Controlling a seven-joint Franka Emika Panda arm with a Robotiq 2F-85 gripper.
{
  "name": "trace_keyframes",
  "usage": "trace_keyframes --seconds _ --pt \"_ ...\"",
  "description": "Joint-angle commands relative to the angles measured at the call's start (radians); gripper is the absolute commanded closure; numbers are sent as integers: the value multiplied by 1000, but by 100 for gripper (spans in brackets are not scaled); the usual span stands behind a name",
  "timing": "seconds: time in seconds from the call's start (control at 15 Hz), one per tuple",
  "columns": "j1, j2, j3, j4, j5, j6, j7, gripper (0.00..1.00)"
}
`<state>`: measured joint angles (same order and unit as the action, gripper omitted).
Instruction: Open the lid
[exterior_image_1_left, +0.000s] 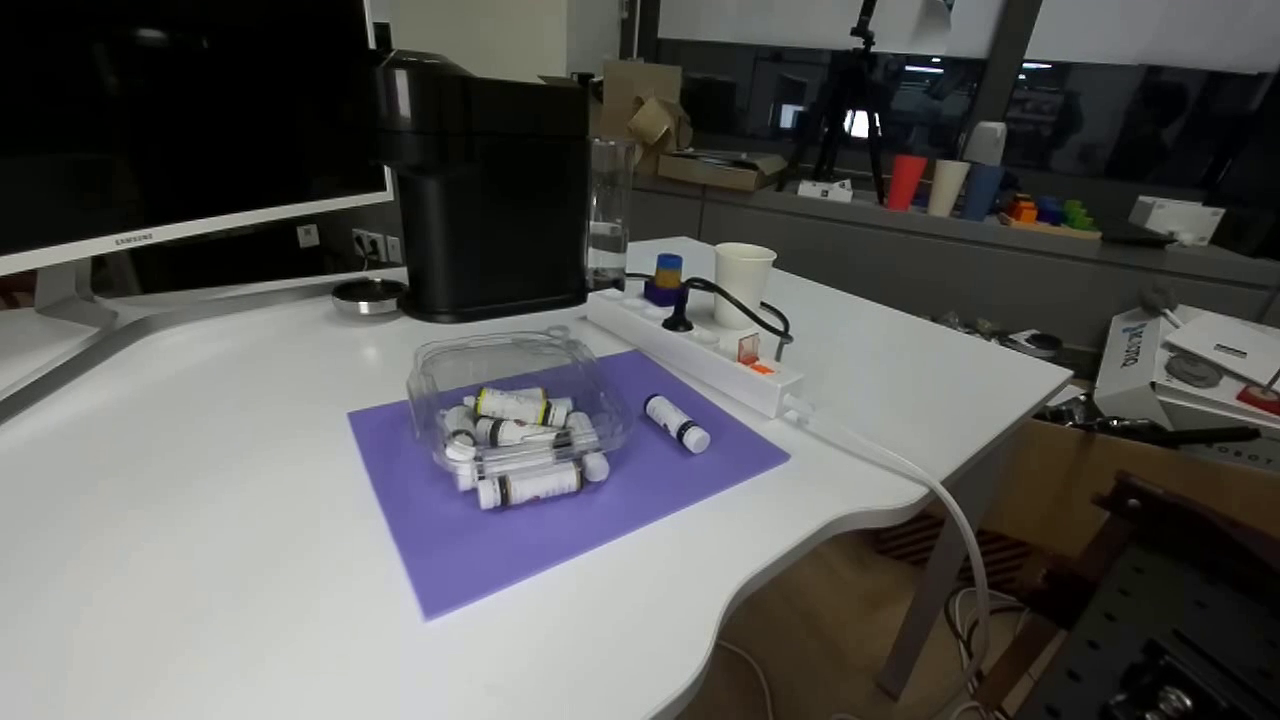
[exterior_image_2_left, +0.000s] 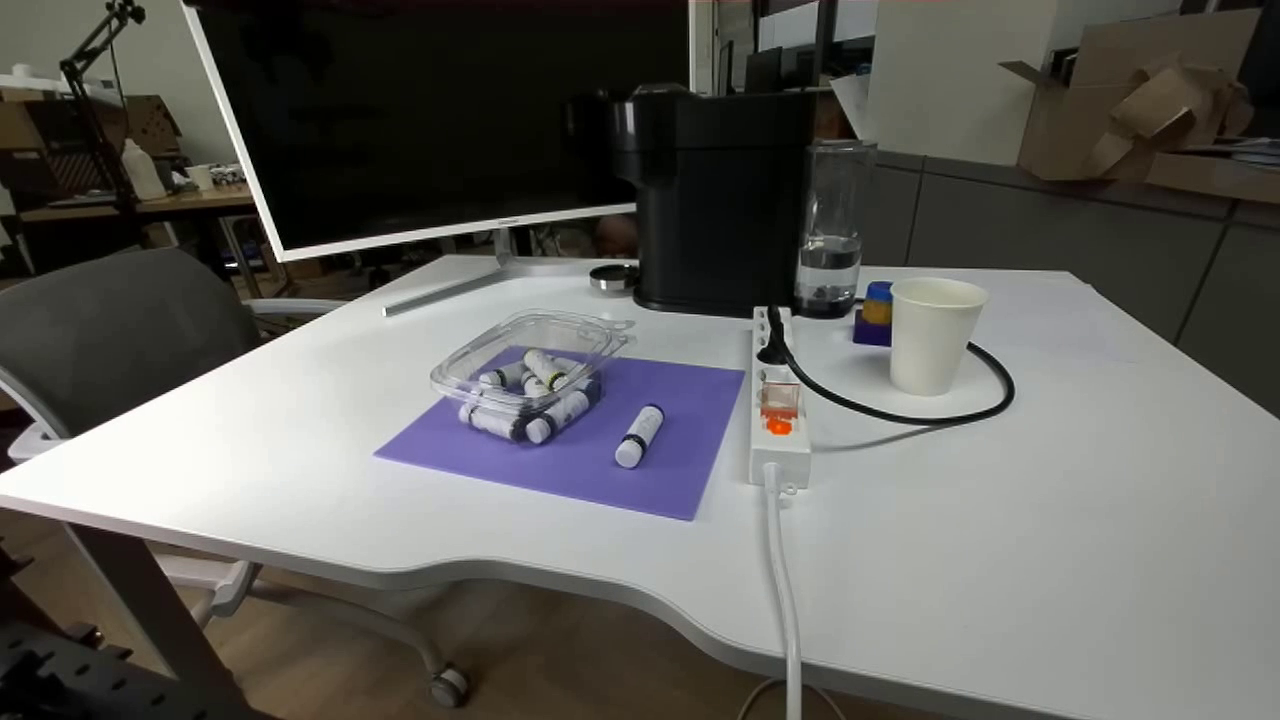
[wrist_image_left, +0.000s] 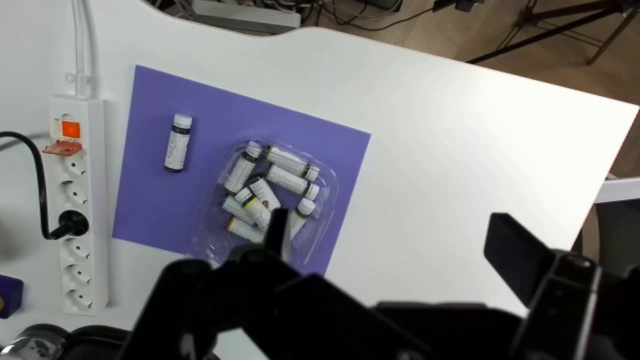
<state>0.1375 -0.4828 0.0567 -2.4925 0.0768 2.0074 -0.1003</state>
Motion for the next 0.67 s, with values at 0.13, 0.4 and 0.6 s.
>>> trace_keyframes --seconds 0.13,0.4,0.6 --pt "-3 3 4 1 3 -3 -1 0" --pt "4 2 8 1 9 -23 -2 0" --pt "4 2 8 1 9 -23 -2 0"
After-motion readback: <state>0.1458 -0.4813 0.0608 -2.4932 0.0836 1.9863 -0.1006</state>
